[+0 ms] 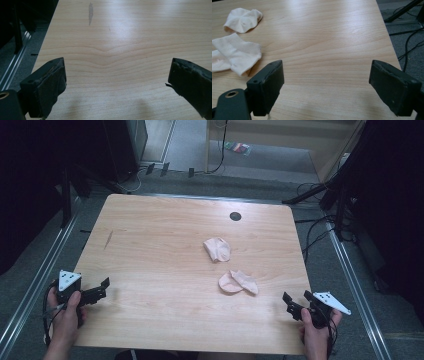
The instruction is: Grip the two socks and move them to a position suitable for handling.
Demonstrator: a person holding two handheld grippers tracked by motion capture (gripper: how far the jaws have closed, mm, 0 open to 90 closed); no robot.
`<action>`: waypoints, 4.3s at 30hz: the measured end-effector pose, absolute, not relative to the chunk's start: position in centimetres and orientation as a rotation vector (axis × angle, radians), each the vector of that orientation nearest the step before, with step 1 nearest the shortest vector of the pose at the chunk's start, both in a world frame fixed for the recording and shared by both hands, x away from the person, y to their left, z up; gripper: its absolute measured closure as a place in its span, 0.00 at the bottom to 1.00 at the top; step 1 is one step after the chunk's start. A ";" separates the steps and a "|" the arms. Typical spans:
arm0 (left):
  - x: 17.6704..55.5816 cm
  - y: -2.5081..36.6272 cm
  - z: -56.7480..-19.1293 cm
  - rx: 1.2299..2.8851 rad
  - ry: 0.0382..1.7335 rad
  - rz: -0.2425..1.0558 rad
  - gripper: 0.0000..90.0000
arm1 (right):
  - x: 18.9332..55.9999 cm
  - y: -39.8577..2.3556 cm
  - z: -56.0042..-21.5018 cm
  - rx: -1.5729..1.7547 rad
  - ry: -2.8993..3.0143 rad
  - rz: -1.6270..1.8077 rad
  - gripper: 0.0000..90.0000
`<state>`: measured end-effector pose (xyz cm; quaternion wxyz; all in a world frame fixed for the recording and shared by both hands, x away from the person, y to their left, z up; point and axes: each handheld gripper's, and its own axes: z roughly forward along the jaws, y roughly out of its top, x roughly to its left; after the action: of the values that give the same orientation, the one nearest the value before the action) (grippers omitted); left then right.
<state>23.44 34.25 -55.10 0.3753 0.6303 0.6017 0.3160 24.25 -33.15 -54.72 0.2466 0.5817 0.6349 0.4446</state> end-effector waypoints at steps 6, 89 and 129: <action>23.5 34.3 -55.1 1.612 1.543 0.804 0.02 | 24.3 -33.1 -54.4 1.573 1.728 1.212 0.14; 23.7 34.1 -55.1 1.646 1.550 0.793 0.02 | 29.9 -17.0 -54.6 1.463 1.970 0.911 0.91; 21.4 21.6 -51.4 1.685 1.126 0.657 0.02 | 23.1 -9.8 -49.6 1.367 2.009 1.187 0.92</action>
<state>21.38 21.62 -51.41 0.4842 0.6921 0.4624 0.2697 23.07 -9.83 -49.62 0.2169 0.4934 0.7252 0.4286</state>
